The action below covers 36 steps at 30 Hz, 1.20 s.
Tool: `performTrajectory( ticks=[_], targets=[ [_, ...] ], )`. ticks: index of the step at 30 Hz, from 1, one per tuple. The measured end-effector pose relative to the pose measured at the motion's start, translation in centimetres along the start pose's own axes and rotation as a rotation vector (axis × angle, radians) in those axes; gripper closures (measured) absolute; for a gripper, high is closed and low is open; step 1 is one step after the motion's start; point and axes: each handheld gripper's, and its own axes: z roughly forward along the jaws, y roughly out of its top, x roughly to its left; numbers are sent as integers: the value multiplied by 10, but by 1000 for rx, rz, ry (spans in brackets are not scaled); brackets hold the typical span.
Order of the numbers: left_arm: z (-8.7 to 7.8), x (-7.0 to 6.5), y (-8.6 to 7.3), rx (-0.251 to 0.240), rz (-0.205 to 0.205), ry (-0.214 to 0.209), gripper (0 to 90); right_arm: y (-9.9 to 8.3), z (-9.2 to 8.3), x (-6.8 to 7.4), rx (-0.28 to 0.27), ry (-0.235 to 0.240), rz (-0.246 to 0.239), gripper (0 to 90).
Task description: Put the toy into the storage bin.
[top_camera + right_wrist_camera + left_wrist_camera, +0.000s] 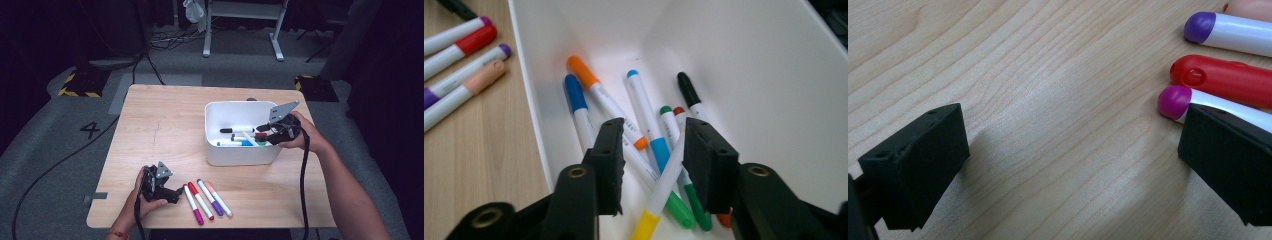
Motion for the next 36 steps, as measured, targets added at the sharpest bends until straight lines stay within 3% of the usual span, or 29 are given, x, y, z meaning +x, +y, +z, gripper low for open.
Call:
performTrajectory(
  ticks=[8, 12, 17, 23, 26, 36],
  targets=[
    [0, 0, 0, 0, 0, 0, 0, -7, -32, 20, -133, -109, 84, 528],
    [0, 0, 0, 0, 1, 1, 0, -14, -47, 36, -205, -129, 110, 517],
    [0, 0, 0, 0, 0, 0, 0, -24, -51, 62, -231, -140, 115, 500],
    [0, 0, 0, 0, 0, 0, 0, -39, -45, 88, -254, -127, 121, 470],
    [0, 0, 0, 0, 0, 0, 0, -44, -38, 99, -261, -98, 138, 454],
    [0, 0, 0, 0, 0, 1, 0, -44, 15, 137, -196, 9, 114, 429]
  ],
)
